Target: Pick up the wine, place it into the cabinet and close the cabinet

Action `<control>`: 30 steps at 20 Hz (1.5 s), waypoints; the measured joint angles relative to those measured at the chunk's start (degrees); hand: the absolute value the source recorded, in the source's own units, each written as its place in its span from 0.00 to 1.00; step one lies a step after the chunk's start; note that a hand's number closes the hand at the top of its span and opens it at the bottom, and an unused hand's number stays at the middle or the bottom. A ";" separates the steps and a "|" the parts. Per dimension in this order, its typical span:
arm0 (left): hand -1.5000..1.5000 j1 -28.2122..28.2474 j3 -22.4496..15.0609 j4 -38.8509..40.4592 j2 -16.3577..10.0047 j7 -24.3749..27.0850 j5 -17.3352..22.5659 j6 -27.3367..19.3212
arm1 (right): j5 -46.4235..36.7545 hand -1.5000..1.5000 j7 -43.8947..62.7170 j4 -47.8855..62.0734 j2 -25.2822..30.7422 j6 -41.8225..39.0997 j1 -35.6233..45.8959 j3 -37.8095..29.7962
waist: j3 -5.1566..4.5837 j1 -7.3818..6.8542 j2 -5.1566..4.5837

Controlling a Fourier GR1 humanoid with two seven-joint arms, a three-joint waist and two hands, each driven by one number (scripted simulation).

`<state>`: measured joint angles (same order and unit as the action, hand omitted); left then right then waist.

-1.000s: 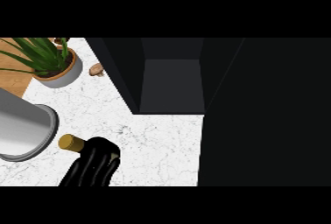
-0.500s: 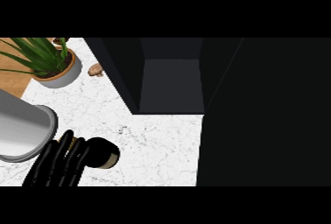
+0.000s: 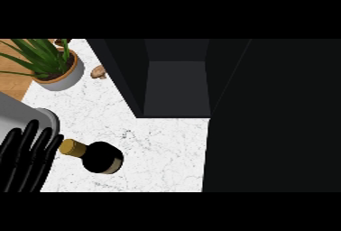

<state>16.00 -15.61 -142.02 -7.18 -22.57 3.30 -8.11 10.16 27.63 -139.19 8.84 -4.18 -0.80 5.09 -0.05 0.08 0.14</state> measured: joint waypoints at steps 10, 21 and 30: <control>0.00 0.84 12.42 5.95 -0.47 1.82 11.64 6.89 | -0.30 0.00 0.52 -0.14 0.03 -0.50 0.48 -1.18 | -0.02 0.00 0.02; 0.00 3.39 17.47 17.21 -0.23 9.75 19.67 16.98 | -0.76 0.00 5.57 -0.96 0.28 0.57 3.75 -0.85 | 0.00 0.09 0.02; 0.00 2.05 20.54 26.34 1.02 17.44 17.04 19.64 | -0.75 0.00 7.74 -2.12 -0.31 1.18 4.95 -0.86 | 0.03 0.13 -0.01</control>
<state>18.05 4.94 -115.68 -6.16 -5.13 20.34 11.53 9.41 35.36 -141.32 8.52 -2.99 4.15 4.23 -0.03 0.21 0.13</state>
